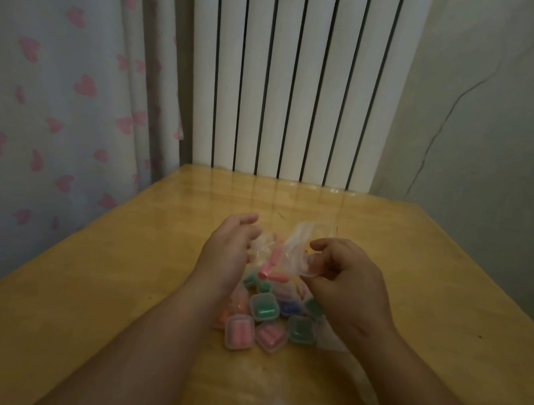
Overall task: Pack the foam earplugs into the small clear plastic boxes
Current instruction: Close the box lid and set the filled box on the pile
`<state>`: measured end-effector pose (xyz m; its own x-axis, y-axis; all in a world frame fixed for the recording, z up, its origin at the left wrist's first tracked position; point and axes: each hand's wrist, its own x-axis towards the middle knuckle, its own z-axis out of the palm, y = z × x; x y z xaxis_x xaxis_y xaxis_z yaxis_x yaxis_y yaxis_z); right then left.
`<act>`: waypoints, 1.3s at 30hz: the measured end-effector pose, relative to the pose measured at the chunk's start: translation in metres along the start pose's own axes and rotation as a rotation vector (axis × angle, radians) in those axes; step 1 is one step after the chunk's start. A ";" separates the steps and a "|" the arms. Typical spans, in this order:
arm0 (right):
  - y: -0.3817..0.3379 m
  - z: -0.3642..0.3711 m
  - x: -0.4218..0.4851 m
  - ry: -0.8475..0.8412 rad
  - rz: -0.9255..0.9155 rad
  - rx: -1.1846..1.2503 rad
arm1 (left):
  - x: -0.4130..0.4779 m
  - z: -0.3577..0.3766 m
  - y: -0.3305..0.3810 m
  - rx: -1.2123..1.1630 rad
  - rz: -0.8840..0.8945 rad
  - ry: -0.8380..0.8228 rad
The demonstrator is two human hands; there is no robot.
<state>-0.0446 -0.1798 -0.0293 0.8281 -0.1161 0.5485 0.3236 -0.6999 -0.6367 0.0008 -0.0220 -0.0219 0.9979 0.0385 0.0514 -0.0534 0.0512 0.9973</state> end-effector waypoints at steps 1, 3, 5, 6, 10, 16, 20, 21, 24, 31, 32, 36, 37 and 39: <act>0.000 0.000 -0.001 -0.014 -0.014 0.026 | 0.000 0.001 0.000 -0.081 -0.072 -0.036; -0.001 0.000 -0.002 -0.040 -0.030 0.092 | -0.001 0.002 -0.001 -0.250 -0.155 -0.101; -0.003 0.001 -0.003 -0.044 0.007 0.179 | 0.001 0.001 -0.005 -0.178 -0.098 -0.120; -0.004 0.001 -0.004 -0.039 0.034 0.212 | 0.001 0.001 -0.007 -0.139 -0.073 -0.127; -0.007 -0.002 -0.003 -0.020 0.064 0.129 | 0.001 0.001 -0.007 -0.215 -0.075 -0.180; -0.004 0.002 -0.001 -0.014 0.159 -0.028 | 0.001 0.002 -0.005 -0.257 -0.071 -0.208; -0.003 0.005 0.000 -0.022 0.155 -0.035 | -0.004 0.003 -0.001 -0.341 -0.084 -0.275; -0.002 0.005 0.000 -0.021 0.156 -0.028 | -0.006 0.003 0.000 -0.360 -0.085 -0.291; -0.005 0.006 0.001 -0.026 0.178 0.050 | -0.009 0.004 0.000 -0.339 -0.055 -0.326; -0.012 0.005 0.001 -0.054 0.468 0.432 | -0.006 0.006 -0.003 -0.366 -0.056 -0.279; -0.013 0.005 0.001 -0.056 0.467 0.425 | -0.006 0.006 -0.003 -0.379 -0.055 -0.282; -0.013 0.003 0.000 -0.037 0.413 0.388 | -0.005 0.006 -0.004 -0.346 -0.025 -0.273; -0.013 0.002 0.000 -0.033 0.399 0.397 | -0.005 0.006 -0.004 -0.326 -0.017 -0.264; -0.015 0.001 -0.002 -0.039 0.372 0.402 | -0.005 0.005 -0.005 -0.282 0.003 -0.248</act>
<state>-0.0500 -0.1684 -0.0214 0.9338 -0.2732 0.2311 0.1488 -0.2910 -0.9451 -0.0032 -0.0274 -0.0271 0.9742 -0.2021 0.1005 -0.0301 0.3253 0.9451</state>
